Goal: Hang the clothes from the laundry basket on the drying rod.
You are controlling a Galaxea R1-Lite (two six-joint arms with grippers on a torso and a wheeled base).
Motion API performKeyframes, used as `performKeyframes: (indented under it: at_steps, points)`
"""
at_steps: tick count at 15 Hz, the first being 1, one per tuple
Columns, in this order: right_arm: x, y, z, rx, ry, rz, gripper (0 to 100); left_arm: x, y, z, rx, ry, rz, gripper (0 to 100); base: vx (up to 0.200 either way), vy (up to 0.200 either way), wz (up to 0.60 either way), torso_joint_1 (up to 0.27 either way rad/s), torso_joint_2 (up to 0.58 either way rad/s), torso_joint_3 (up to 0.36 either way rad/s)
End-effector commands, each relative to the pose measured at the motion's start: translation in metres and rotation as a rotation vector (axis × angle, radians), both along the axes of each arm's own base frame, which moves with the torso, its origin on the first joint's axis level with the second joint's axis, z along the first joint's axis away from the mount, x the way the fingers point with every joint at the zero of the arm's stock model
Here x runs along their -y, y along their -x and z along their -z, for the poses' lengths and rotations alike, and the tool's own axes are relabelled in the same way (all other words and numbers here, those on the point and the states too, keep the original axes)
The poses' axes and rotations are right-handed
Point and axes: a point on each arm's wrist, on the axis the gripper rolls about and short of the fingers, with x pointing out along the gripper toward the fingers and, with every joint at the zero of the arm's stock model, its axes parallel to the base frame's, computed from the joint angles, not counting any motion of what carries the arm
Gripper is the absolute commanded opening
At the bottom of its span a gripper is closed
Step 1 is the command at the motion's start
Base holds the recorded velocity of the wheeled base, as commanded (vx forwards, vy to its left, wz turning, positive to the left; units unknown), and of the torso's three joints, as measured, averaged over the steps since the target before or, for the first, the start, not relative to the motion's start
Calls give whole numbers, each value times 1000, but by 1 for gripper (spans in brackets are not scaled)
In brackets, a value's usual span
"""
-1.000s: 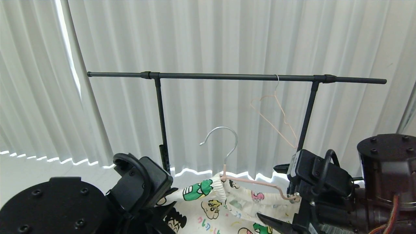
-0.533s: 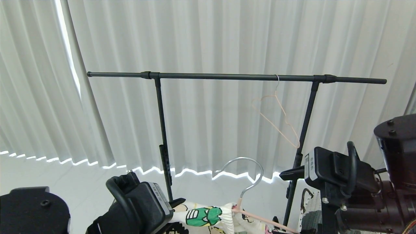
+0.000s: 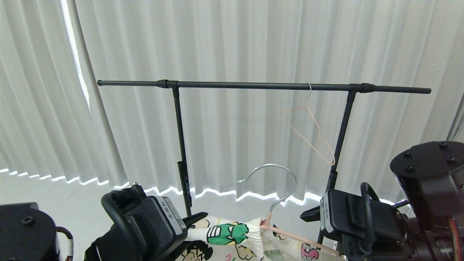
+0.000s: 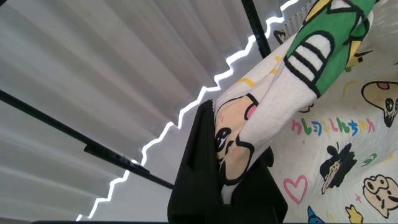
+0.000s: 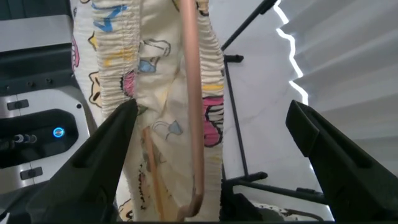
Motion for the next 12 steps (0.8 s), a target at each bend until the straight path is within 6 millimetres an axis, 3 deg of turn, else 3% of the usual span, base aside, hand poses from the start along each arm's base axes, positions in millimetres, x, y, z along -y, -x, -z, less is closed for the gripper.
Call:
performKeyframes:
  at_steps: [1,11,12]
  points:
    - [-2,0,0,-1,3,-2,0,1,0,0,0,0,0,0,0,0,0,0,0,0]
    - [1,-1,-1,-2,-6,24,0,1,0,-2,37,21,8,0,0,0,0,0,0,0]
    - [2,-1,-2,1,-12,25,0,0,0,2,31,8,7,100,0,0,0,0,0,0]
